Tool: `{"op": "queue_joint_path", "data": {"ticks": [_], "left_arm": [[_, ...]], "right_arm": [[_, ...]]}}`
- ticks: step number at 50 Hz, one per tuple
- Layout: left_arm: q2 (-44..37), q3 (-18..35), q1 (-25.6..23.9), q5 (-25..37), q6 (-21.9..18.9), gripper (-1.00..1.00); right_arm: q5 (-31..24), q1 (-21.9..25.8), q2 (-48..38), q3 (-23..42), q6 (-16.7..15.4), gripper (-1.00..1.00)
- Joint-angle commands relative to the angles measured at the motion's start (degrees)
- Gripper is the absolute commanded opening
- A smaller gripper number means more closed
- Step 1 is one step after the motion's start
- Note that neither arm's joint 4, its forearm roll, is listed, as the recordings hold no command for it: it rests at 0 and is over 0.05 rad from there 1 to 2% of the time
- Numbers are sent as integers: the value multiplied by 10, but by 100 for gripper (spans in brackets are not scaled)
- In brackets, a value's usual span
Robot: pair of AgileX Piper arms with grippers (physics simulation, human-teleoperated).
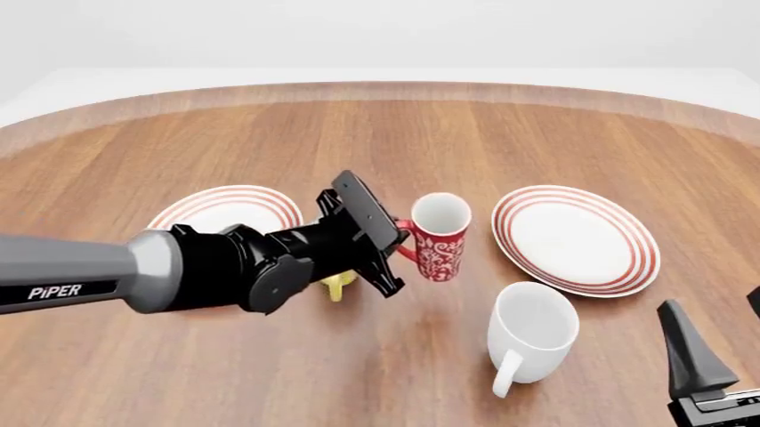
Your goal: Put the red mug on the left plate.
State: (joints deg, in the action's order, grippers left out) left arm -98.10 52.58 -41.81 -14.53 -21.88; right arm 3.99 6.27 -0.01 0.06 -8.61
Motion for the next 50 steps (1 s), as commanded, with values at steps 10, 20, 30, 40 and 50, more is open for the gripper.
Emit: {"op": "queue_joint_path", "data": {"ticks": [10,20,30,40,50], "left_arm": [[52,-22,13,-9,-3,-100],[75,-32,26,-12,-2,-100],[93,-37,50,-13,-4,-100],[108,-41,61,-8,-4,-100],[131,-46,78,4,-6,-100]], "right_arm": [[1,1,0,0,-2,100],[0,2,0,1,-3,100],[-2,2,0,4,-4,100],[-1,3,0,3,-5,100],[-4,1,0,3,-2,100]]}}
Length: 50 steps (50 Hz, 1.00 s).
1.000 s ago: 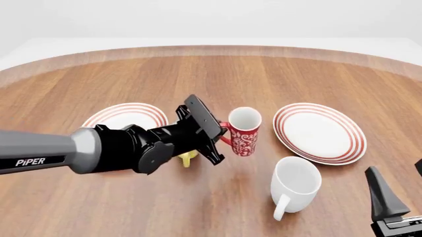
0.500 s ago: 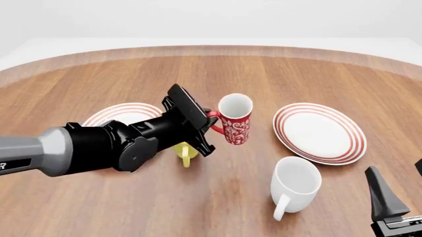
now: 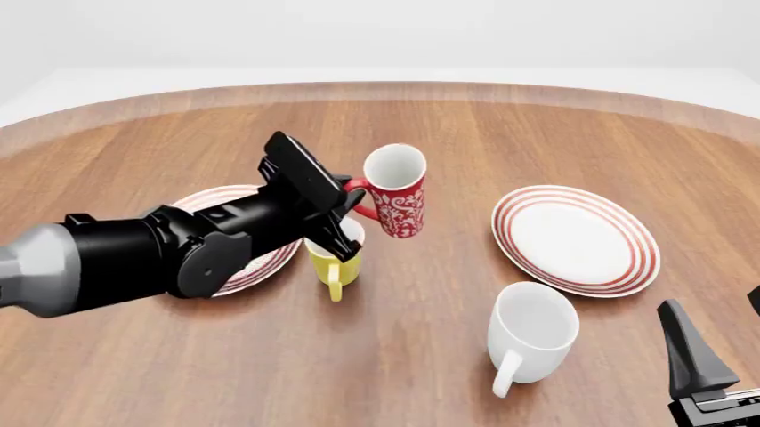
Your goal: Put the red mug on the left plate.
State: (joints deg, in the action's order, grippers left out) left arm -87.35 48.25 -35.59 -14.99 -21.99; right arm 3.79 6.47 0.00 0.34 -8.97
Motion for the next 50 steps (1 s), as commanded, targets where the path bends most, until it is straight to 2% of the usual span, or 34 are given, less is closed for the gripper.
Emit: {"op": "queue_joint_path", "data": {"ticks": [1,18,50], "left_arm": [[28,-5,21,8,-6,-100],[55,-22,49,12,-7,-100],[89,-78,149,-23,0,-100]], "right_arm": [[-2,-1,0,0,1,100],[-4,-3,0,-1,2,100],[-1,-4,0,-1,-5,100]]}}
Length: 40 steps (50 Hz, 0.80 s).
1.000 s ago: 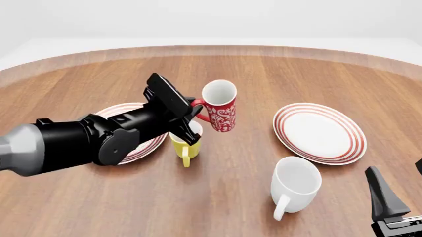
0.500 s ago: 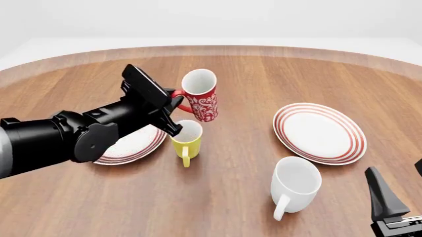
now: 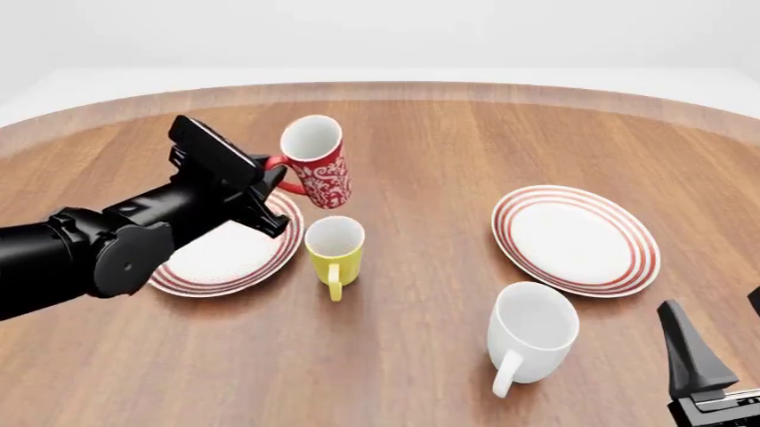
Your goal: Put the red mug on the left plate.
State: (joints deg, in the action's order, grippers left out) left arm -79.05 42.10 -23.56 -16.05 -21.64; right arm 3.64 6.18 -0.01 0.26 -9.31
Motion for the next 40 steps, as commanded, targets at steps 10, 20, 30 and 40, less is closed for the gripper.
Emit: {"op": "queue_joint_path", "data": {"ticks": [10,20,30,40], "left_arm": [[11,-32,53,-24,4,-100],[4,-51,93,-54,-1,-100],[-7,-78,115,-87,1,-100],[-18,-94,144,-115,-2,-100]], "right_arm": [[0,-1,0,-1,-3,100],[1,-1,0,-1,-4,100],[1,-2,0,-1,-4,100],[2,-2,0,-1,-4,100]]}}
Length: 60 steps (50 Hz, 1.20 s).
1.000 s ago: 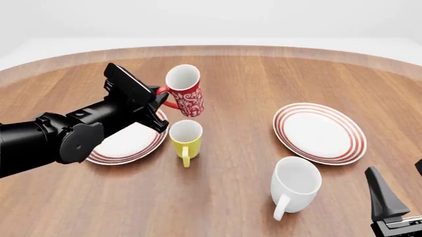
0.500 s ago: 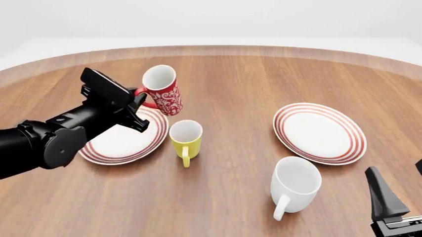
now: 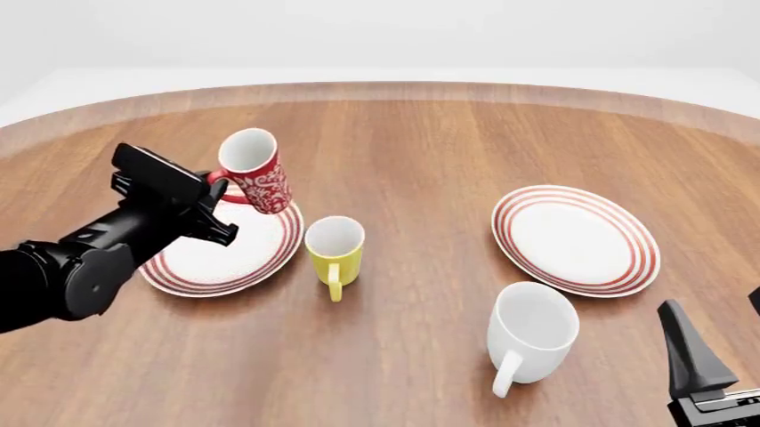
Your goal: Put the red mug on the left plate.
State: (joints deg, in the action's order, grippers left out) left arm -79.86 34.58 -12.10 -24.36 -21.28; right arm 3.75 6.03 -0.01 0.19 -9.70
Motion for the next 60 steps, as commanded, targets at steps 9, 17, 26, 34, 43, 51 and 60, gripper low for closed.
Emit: {"op": "queue_joint_path", "data": {"ticks": [9,17,26,34,43,51,60], "left_arm": [[-25,-37,53,-63,-17,-100],[-38,-55,67,-94,-29,-100],[-59,-60,90,-117,-33,-100],[-76,-53,95,-122,-30,-100],[-97,-50,100,-135,-29,-100],[-112,-47,101,-144,-28,-100],[-133,-48,103,-161,-28,-100]], "right_arm": [[1,1,0,0,-1,100],[2,0,0,0,-1,100],[2,0,0,0,-2,100],[1,-1,0,0,-1,100],[2,0,0,0,-1,100],[1,-1,0,0,0,100],[2,-1,0,1,0,100]]}}
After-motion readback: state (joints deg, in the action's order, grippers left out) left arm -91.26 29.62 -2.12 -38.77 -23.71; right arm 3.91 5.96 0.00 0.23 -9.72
